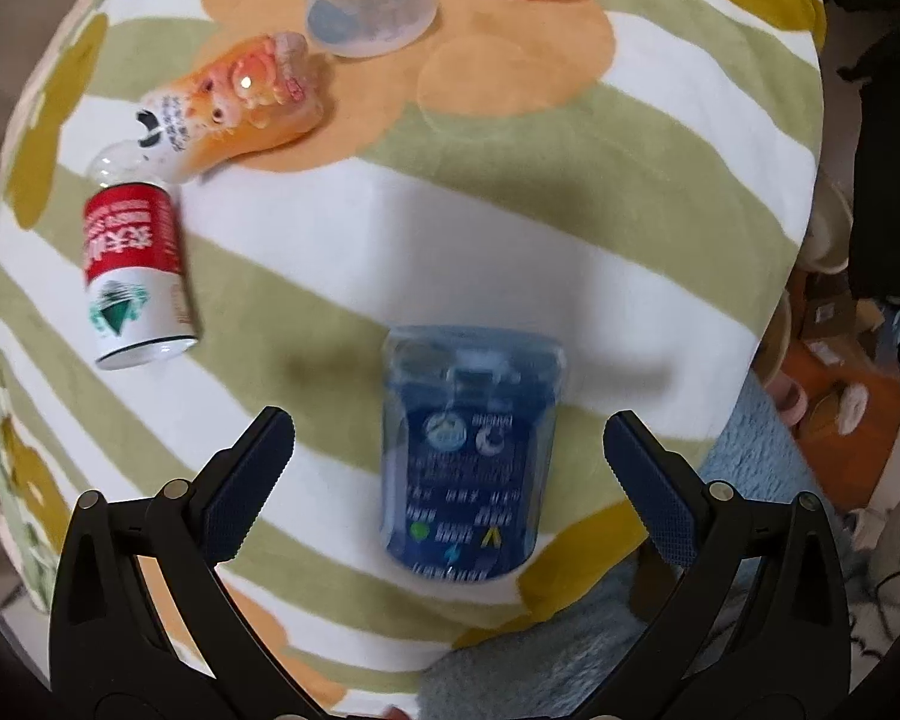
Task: Flip cup upside down
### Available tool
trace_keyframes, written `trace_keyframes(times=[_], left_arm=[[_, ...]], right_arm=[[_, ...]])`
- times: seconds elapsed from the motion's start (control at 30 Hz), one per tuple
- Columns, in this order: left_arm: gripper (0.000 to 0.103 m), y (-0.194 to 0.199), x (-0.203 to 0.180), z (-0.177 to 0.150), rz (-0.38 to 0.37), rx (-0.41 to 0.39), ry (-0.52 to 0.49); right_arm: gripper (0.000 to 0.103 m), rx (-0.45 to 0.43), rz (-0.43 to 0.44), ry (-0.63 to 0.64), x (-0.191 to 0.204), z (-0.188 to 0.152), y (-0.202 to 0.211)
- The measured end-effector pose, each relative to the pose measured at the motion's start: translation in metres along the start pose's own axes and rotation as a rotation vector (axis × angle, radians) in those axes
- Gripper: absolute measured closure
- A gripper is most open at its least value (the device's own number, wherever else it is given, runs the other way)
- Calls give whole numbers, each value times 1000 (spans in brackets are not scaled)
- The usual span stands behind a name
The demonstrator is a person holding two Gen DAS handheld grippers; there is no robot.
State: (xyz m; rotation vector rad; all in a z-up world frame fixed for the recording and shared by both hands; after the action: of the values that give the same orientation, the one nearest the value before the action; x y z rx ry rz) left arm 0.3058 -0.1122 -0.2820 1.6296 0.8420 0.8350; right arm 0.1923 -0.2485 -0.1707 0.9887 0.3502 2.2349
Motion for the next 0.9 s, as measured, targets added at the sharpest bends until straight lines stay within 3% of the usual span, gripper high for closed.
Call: trace_keyframes(times=[0.2,0.27,0.33,0.47,0.6,0.7,0.8,0.83,0.9], left_arm=[[1,-11,0,9,-40,21,26],[7,-12,-1,13,-53,21,30],[24,-17,-4,13,-80,38,28],[40,-29,-7,10,-113,63,16],[41,-25,-15,15,-107,34,16],[41,-3,-11,8,-101,-79,34],[41,31,-2,0,-98,-270,65],[41,47,-2,-2,-102,-371,95],[41,63,-2,-6,-147,-488,157]], right_arm=[[2,3,-9,0,-5,-1,0],[2,4,-6,-2,-5,-1,0],[2,7,-9,-4,-6,-2,0],[1,11,-8,-6,-6,-2,0],[2,17,-22,-8,-8,-1,0],[2,31,-68,-1,-11,3,-4],[2,40,-101,-3,-18,6,-11],[2,42,-109,-4,-20,7,-13],[2,45,-147,9,-25,9,-20]])
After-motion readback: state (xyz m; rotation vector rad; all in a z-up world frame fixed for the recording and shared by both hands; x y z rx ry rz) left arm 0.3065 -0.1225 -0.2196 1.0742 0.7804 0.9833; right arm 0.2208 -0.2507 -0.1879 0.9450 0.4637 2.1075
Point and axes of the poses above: each gripper's, at about its wrist camera, not at the fingertips, and y roughly against the way its jaws point, x to its left, z to its top, the point moved 10 cm from there along -y, roughly the way its jaws point, and after that the axes turned 10 degrees about x, right-handed, at the moved point
